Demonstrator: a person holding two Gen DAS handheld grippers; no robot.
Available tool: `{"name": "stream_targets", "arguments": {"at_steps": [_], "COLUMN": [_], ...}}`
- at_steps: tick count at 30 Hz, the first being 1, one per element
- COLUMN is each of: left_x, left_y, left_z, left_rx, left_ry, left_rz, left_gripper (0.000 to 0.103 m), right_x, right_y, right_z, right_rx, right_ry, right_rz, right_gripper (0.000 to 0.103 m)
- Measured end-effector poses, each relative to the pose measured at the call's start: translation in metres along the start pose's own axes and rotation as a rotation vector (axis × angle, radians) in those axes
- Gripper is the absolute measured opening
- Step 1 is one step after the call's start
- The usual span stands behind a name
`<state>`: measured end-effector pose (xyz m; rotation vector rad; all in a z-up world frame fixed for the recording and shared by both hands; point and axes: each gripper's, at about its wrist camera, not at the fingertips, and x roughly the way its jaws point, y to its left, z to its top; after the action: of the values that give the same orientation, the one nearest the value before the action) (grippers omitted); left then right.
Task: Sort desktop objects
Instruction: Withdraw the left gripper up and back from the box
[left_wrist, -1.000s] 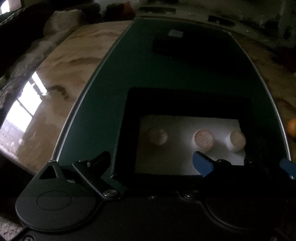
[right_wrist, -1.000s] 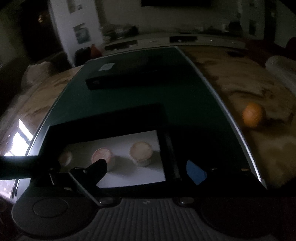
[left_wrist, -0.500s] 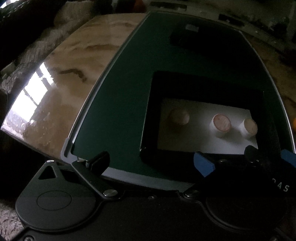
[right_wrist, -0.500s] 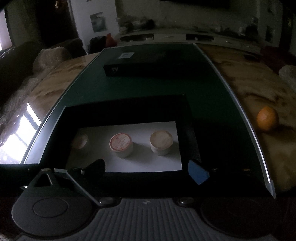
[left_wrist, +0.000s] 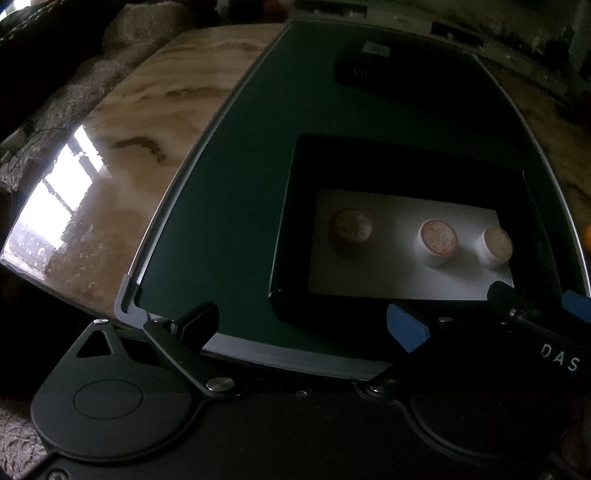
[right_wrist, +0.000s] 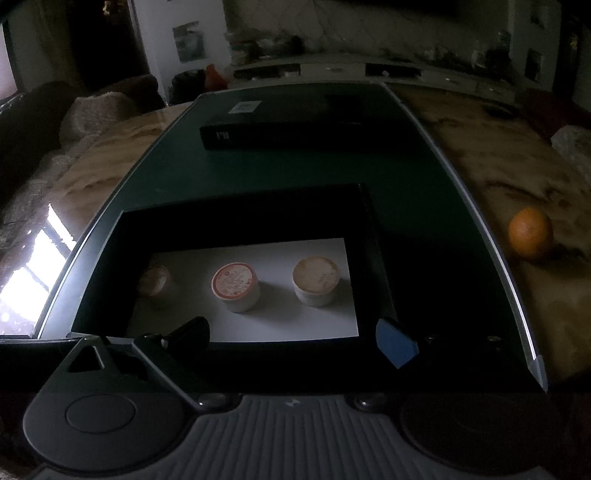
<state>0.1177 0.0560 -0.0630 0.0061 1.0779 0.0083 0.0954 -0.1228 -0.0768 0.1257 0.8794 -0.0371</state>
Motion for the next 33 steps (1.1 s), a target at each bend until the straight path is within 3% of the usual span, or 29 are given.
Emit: {"name": "stream_targets", "arguments": {"at_steps": [33], "left_x": [0.01], "left_y": [-0.006], "left_z": [0.012], "left_rx": [0.033], "left_ry": [0.005], "left_rz": [-0.012], "left_gripper": [0.099], "right_x": [0.005], "right_y": [-0.006], "right_z": [0.007], "right_rx": [-0.002], "right_ry": [0.03], "right_rz": [-0.007], "right_gripper": [0.1]}}
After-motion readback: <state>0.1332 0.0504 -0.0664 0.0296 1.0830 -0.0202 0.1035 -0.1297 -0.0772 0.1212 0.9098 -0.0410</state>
